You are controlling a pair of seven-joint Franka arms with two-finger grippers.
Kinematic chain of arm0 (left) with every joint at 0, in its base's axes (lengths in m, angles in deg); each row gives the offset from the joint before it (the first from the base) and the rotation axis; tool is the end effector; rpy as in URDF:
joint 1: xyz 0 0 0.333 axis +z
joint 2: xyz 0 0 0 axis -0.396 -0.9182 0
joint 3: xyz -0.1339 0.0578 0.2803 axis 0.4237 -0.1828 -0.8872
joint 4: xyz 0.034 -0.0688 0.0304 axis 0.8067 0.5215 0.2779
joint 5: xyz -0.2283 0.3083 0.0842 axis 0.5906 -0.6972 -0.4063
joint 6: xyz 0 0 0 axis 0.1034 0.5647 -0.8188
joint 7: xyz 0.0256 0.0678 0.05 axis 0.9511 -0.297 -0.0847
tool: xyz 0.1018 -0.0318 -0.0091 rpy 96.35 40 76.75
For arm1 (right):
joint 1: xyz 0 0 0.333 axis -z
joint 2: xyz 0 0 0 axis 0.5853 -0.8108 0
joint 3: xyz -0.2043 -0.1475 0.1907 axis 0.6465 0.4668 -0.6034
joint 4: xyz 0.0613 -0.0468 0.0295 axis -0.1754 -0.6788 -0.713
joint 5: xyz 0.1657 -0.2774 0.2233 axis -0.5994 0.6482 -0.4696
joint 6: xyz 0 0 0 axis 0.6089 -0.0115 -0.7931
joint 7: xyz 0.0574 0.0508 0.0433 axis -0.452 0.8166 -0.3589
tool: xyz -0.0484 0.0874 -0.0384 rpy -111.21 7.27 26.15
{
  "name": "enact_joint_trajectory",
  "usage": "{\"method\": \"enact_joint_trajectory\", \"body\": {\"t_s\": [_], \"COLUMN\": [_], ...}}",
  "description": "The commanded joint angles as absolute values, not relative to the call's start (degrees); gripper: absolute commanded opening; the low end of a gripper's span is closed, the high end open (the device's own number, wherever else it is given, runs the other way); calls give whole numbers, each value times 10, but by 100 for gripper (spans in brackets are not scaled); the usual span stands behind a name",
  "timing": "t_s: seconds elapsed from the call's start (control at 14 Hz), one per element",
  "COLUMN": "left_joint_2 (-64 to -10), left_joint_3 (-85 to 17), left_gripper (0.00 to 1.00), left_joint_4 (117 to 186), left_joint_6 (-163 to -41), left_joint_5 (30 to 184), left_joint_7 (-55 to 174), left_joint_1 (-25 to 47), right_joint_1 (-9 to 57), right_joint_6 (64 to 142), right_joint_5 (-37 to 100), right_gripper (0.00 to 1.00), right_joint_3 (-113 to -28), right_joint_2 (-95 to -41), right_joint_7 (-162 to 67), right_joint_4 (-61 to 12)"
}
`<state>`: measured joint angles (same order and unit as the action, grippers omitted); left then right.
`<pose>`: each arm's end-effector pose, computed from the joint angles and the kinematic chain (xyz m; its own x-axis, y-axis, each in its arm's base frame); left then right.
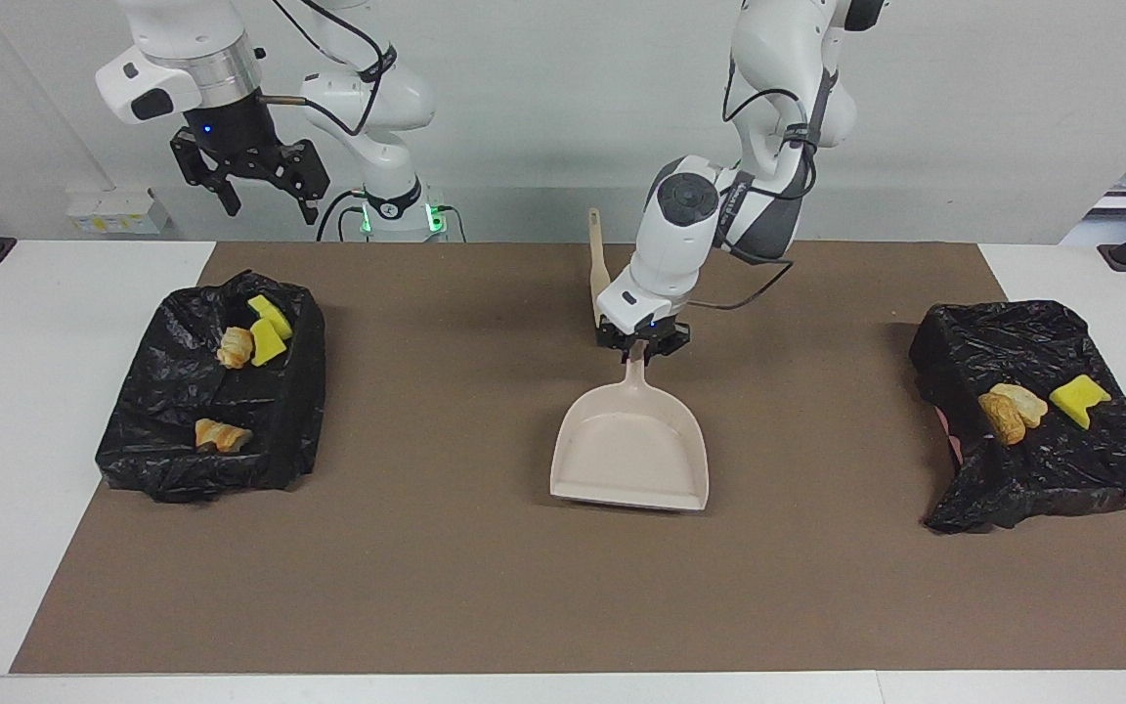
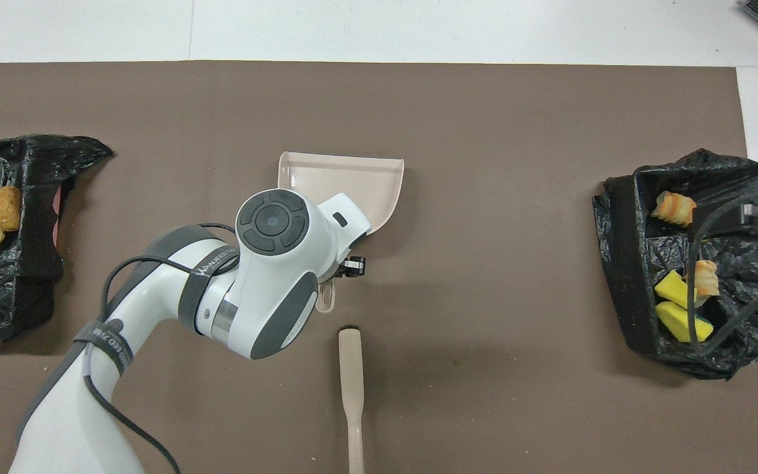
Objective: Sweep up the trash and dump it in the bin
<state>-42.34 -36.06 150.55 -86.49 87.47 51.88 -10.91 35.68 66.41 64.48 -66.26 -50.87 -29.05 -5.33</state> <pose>0.5012 -0.3583 0.3707 0.9873 -0.1545 -0.0381 -0.1508 -0.9849 0.0855 0.5253 0.0233 0.6791 0.9904 -0.1378 -0.0114 -0.1372 -0.9896 0.0441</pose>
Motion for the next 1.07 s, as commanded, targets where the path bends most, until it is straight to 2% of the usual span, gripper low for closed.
{"method": "enact_joint_trajectory", "body": {"t_s": [0.0,0.07,0.14,0.21,0.5,1.0], "left_joint_2": [-432,-443,-444,-445,-413,-350], "left_joint_3": [-373,-373,-373,-373,-381,-381], "left_gripper": [0,0,55,100,100,100], "left_joint_4": [1497,1497,1498,1494,1488,1424], "left_joint_6": [-873,-886,-892,-888,-864,-746], "left_joint_5": [886,886,886,886,883,879], "left_joint_7": [492,470,472,467,469,577], "left_joint_1": [-131,-137,-131,-132,-115,13], "right_joint_1": [355,355,355,355,356,356], "right_joint_6": [653,653,653,652,650,655], "right_joint_5": [631,630,630,629,618,628], "right_gripper": [100,100,100,100,100,100], "right_joint_3": [-652,-652,-652,-652,-655,-657], "right_joint_2": [-512,-512,-513,-513,-511,-511], "right_joint_7": [-310,-310,-310,-310,-309,-304], "right_joint_4": [-44,-44,-44,-44,-48,-49]}}
